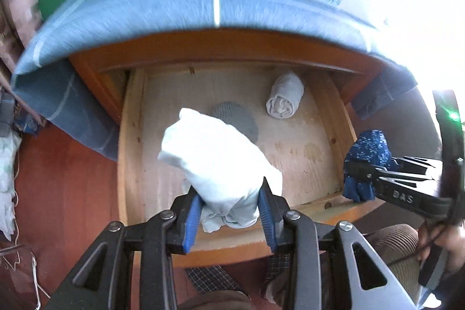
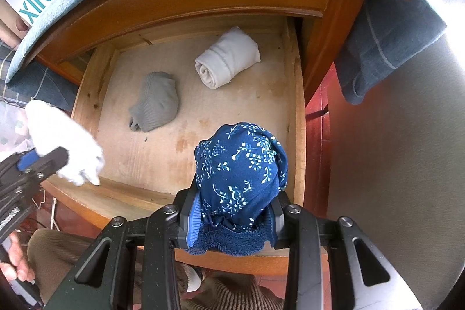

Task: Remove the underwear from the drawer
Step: 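Grasp the white garment with the left gripper and lift it, then carry the white garment into the white box and open the left gripper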

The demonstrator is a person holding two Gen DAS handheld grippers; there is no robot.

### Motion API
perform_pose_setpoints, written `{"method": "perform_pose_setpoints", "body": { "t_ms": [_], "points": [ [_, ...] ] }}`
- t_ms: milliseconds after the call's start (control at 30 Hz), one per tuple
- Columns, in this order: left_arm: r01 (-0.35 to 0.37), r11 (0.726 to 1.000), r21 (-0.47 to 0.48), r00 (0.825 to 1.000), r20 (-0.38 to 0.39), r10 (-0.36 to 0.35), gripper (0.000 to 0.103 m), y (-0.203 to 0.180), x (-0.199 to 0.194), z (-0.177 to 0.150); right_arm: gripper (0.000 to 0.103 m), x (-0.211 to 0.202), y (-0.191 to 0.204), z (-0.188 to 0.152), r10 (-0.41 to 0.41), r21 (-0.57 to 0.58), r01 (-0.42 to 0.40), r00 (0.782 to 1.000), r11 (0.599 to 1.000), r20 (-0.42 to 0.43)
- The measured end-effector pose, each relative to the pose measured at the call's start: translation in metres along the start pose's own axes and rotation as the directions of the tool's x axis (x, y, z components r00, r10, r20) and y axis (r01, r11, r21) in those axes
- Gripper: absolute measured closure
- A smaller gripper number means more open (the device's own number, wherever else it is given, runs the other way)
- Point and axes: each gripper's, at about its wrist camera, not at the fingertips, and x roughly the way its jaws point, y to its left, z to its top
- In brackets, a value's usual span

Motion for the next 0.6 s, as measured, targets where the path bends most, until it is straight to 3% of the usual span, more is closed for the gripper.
{"method": "perform_pose_setpoints", "body": {
  "t_ms": [367, 600],
  "points": [
    [-0.030, 0.988, 0.151, 0.991, 0.133, 0.009, 0.067, -0.012, -0.071, -0.003, 0.071, 0.001, 0.003, 0.001, -0.025, -0.005, 0.025, 1.000, 1.000, 0.000],
    [-0.005, 0.988, 0.154, 0.960, 0.278, -0.038, 0.067, -0.012, -0.148, 0.034, 0.071, 0.001, 0.004, 0.000, -0.031, -0.007, 0.031, 1.000, 0.999, 0.001]
  ]
}}
